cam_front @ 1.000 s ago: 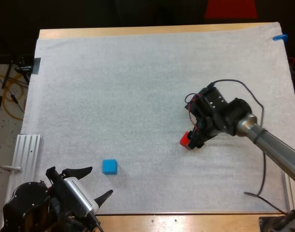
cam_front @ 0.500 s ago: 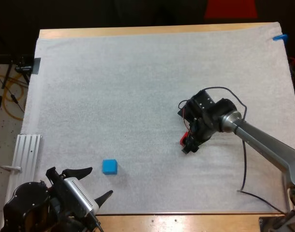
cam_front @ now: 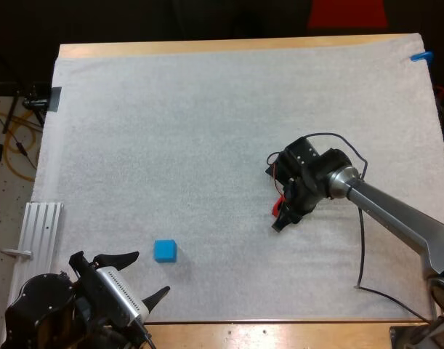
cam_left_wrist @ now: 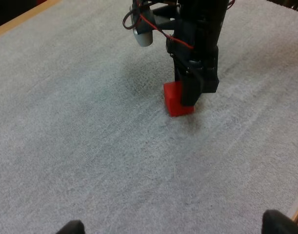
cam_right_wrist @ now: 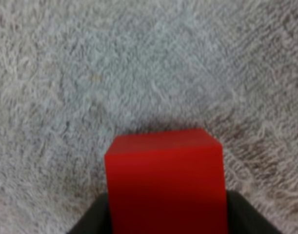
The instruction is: Stack red cube on blue cube
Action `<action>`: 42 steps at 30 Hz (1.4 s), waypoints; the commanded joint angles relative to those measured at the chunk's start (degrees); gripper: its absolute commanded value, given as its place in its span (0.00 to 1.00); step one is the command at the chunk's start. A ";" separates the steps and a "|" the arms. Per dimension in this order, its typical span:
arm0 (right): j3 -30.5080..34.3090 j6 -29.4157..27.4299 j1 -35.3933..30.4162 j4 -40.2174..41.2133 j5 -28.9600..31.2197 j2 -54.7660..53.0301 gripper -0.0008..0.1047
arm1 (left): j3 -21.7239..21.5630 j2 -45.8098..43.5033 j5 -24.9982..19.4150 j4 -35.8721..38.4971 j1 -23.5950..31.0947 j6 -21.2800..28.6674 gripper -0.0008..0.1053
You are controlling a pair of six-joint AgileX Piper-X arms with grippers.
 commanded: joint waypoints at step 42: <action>-38.53 0.80 32.36 8.57 3.13 16.00 0.01 | -0.11 0.05 -27.86 15.61 -0.20 -15.00 0.64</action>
